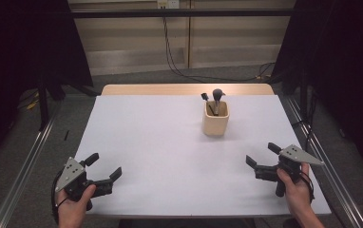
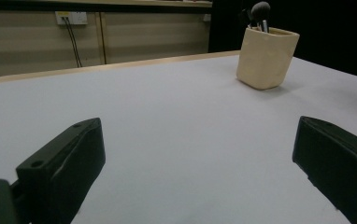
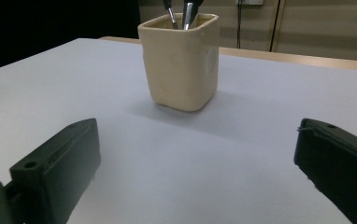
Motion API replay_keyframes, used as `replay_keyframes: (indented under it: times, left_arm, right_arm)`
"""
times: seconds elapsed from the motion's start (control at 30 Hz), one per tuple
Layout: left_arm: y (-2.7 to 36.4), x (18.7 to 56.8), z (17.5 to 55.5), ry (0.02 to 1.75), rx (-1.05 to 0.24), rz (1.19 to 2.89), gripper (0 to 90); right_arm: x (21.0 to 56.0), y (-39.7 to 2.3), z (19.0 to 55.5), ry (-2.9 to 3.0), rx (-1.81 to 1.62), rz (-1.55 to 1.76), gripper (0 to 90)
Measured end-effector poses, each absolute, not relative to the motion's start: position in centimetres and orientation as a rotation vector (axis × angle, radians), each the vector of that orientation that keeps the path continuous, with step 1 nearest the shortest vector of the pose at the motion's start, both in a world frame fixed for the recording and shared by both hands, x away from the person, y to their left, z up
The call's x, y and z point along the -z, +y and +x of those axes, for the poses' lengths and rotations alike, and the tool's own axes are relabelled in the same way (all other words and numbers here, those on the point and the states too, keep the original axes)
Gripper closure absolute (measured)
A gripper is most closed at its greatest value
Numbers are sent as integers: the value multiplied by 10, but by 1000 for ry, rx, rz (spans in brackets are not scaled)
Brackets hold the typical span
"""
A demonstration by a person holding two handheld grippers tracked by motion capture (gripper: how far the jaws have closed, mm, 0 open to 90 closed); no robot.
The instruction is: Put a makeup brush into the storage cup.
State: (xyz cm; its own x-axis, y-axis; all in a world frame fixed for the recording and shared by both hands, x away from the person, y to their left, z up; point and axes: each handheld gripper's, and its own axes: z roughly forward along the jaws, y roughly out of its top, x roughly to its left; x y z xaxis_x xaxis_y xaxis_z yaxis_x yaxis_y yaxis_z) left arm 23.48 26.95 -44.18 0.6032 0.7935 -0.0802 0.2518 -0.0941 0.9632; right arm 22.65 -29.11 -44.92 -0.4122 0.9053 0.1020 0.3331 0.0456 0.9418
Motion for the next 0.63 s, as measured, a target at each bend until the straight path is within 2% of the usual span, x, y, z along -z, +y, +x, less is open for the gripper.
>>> replay_keyframes:
  times: [0.63]
  left_arm:
    - [269, 441, 235, 865, -572, 1663, 25]
  right_arm:
    - [454, -295, 219, 1835, -1370, 1226, 2]
